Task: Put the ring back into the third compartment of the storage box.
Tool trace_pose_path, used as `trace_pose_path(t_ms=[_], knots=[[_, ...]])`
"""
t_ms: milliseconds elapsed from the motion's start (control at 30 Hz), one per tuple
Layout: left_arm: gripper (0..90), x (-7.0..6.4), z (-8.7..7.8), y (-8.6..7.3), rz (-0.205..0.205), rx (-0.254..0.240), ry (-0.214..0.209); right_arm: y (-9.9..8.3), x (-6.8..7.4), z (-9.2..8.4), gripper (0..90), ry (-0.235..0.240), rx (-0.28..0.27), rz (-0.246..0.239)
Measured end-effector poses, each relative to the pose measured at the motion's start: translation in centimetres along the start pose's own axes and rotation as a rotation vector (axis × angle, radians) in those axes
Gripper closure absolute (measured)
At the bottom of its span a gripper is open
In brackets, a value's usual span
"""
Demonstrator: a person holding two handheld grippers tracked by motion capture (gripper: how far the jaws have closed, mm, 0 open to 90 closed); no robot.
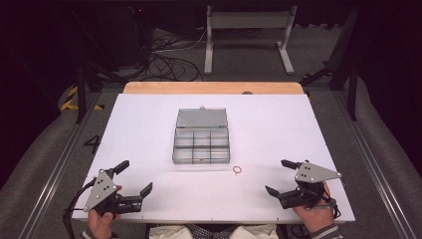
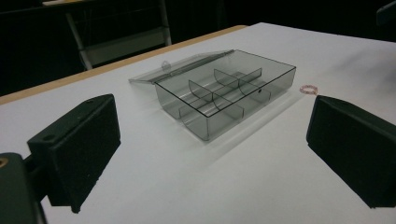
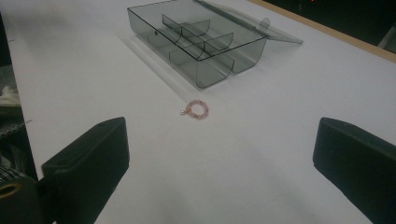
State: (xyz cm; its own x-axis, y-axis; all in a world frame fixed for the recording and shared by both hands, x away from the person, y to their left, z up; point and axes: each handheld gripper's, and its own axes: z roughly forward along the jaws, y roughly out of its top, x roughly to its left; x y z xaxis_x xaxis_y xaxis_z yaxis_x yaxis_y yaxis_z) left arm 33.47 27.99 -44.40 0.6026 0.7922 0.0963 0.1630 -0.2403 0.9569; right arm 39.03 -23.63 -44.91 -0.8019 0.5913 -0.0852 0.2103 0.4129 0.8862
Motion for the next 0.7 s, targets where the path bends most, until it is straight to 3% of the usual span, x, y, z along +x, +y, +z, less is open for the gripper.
trace_pose_path(t_ms=[333, 700], knots=[[3.3, 0.0, -0.1, 0.0, -0.002, -0.002, 0.003, 0.3, 0.0, 0.0, 7.1, 0.003, 0.009, -0.001], [3.3, 0.0, -0.1, 0.0, 0.0, -0.003, 0.007, 2.0, -0.2, 0.7, 7.6, 0.017, 0.035, -0.014]])
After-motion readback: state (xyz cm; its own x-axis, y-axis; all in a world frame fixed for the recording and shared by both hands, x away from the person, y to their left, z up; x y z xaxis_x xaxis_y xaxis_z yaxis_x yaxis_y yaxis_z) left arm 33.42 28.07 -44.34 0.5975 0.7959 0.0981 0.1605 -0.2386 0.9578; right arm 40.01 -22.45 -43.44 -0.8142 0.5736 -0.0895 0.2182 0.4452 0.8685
